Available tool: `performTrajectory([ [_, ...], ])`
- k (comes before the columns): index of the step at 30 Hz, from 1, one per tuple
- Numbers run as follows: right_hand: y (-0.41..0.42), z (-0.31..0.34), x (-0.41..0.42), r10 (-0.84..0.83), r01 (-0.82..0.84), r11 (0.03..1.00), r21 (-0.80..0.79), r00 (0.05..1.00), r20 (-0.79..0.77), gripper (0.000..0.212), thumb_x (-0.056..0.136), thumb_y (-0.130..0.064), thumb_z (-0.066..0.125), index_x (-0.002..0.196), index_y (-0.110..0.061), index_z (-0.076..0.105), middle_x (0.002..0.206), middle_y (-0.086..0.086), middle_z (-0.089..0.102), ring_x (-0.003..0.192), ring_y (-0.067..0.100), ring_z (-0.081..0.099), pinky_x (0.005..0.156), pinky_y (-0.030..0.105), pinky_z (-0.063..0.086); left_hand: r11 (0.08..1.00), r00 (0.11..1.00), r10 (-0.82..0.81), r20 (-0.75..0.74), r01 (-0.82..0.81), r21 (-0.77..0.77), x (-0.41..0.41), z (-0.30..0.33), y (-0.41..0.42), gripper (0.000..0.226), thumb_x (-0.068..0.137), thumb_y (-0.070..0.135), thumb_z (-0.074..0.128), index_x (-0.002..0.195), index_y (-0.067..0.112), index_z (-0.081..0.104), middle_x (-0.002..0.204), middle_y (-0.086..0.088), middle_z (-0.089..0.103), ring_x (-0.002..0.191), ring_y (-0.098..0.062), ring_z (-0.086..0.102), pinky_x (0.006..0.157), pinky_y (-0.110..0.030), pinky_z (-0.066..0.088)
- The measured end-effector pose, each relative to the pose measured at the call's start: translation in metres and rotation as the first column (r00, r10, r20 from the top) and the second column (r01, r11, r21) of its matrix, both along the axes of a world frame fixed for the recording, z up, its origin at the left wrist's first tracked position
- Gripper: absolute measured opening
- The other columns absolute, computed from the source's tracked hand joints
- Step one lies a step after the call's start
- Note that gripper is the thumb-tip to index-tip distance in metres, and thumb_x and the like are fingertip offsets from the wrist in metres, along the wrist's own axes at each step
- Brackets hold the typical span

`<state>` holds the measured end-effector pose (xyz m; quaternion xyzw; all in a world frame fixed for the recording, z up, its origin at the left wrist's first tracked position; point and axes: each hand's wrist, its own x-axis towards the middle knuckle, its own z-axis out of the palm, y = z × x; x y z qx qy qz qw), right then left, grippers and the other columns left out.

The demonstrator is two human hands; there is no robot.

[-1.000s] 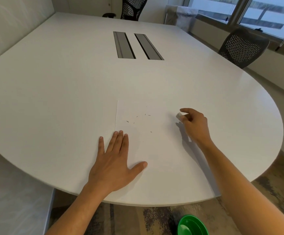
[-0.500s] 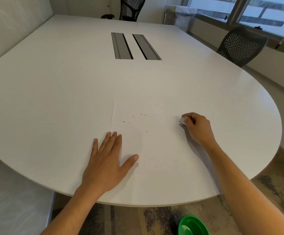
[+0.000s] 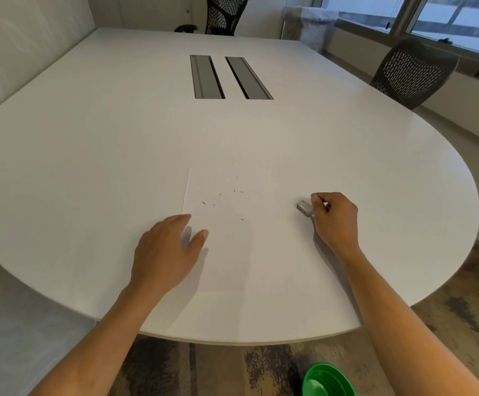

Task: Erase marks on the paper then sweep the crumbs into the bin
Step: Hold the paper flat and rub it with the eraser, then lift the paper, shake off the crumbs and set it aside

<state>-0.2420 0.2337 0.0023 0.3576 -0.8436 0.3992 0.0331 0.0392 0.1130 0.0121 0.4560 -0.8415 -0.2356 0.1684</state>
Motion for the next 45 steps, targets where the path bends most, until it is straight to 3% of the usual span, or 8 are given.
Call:
performTrajectory([
  [4, 0.001, 0.002, 0.025, 0.095, -0.095, 0.995, 0.009, 0.994, -0.058, 0.012, 0.088, -0.016, 0.06, 0.087, -0.013, 0.072, 0.088, 0.001, 0.067, 0.076, 0.018, 0.059, 0.073, 0.03, 0.047, 0.991, 0.995, 0.096, -0.031, -0.093, 0.094, -0.014, 0.009, -0.019, 0.056, 0.091, 0.047, 0.06, 0.137, 0.015, 0.054, 0.134, -0.009, 0.06, 0.127, -0.028, 0.051, 0.103, -0.043, 0.041],
  [8, -0.005, -0.011, 0.053, 0.235, -0.208, 0.962, 0.176, 0.959, -0.155, 0.019, 0.086, -0.02, 0.059, 0.075, -0.006, 0.066, 0.074, 0.003, 0.063, 0.074, 0.022, 0.054, 0.067, 0.04, 0.051, 0.98, 0.993, 0.102, -0.053, -0.091, 0.175, -0.024, 0.016, -0.03, 0.061, 0.087, 0.042, 0.068, 0.136, 0.009, 0.053, 0.131, -0.013, 0.061, 0.126, -0.032, 0.05, 0.104, -0.044, 0.041],
  [18, -0.005, -0.016, 0.061, 0.226, -0.187, 0.958, 0.218, 0.958, -0.176, 0.018, 0.091, -0.022, 0.058, 0.086, -0.012, 0.072, 0.089, -0.003, 0.062, 0.091, 0.019, 0.053, 0.069, 0.036, 0.05, 0.928, 0.965, 0.191, -0.182, -0.117, 0.354, -0.031, 0.02, -0.04, 0.078, 0.078, 0.027, 0.081, 0.143, 0.006, 0.043, 0.14, -0.016, 0.052, 0.126, -0.028, 0.052, 0.104, -0.038, 0.043],
  [25, -0.004, -0.014, 0.066, 0.222, -0.171, 0.955, 0.241, 0.954, -0.202, 0.022, 0.092, -0.021, 0.057, 0.081, -0.009, 0.071, 0.085, 0.001, 0.06, 0.086, 0.02, 0.053, 0.065, 0.035, 0.05, 0.991, 0.987, 0.092, 0.134, -0.103, 0.081, -0.043, 0.023, -0.042, 0.059, 0.081, 0.039, 0.076, 0.119, 0.0, 0.054, 0.12, -0.016, 0.061, 0.114, -0.033, 0.052, 0.084, -0.034, 0.037],
  [30, -0.003, -0.012, 0.069, 0.213, -0.159, 0.956, 0.245, 0.954, -0.209, 0.024, 0.092, -0.018, 0.056, 0.074, -0.009, 0.069, 0.079, 0.001, 0.057, 0.083, 0.021, 0.052, 0.061, 0.034, 0.05, 0.995, 0.984, 0.063, 0.167, -0.075, 0.071, -0.058, 0.025, -0.034, 0.046, 0.08, 0.037, 0.077, 0.101, 0.003, 0.052, 0.114, -0.018, 0.06, 0.109, -0.034, 0.052, 0.078, -0.033, 0.037],
  [34, -0.002, -0.01, 0.071, 0.209, -0.149, 0.952, 0.269, 0.955, -0.21, 0.028, 0.093, -0.019, 0.054, 0.07, -0.008, 0.064, 0.076, 0.002, 0.055, 0.073, 0.022, 0.052, 0.059, 0.036, 0.051, 0.99, 0.989, 0.09, 0.116, -0.102, 0.101, -0.06, 0.026, -0.039, 0.057, 0.079, 0.034, 0.079, 0.118, 0.001, 0.053, 0.122, -0.018, 0.059, 0.115, -0.034, 0.052, 0.076, -0.033, 0.037],
  [38, -0.002, -0.009, 0.072, 0.217, -0.154, 0.947, 0.281, 0.953, -0.211, 0.028, 0.094, -0.02, 0.052, 0.074, -0.008, 0.066, 0.079, 0.003, 0.057, 0.075, 0.023, 0.053, 0.06, 0.034, 0.05, 0.951, 0.983, 0.165, -0.075, -0.139, 0.275, -0.057, 0.022, -0.05, 0.076, 0.073, 0.028, 0.084, 0.132, 0.0, 0.046, 0.13, -0.017, 0.056, 0.119, -0.033, 0.052, 0.09, -0.039, 0.045],
  [45, -0.003, -0.009, 0.071, 0.213, -0.152, 0.948, 0.28, 0.955, -0.204, 0.026, 0.094, -0.018, 0.052, 0.073, -0.009, 0.065, 0.077, 0.001, 0.055, 0.076, 0.022, 0.052, 0.059, 0.033, 0.049, 0.845, 0.926, 0.277, -0.255, -0.108, 0.524, -0.055, 0.01, -0.071, 0.091, 0.07, 0.02, 0.087, 0.145, 0.011, 0.037, 0.138, -0.01, 0.052, 0.121, -0.027, 0.053, 0.082, -0.035, 0.047],
])
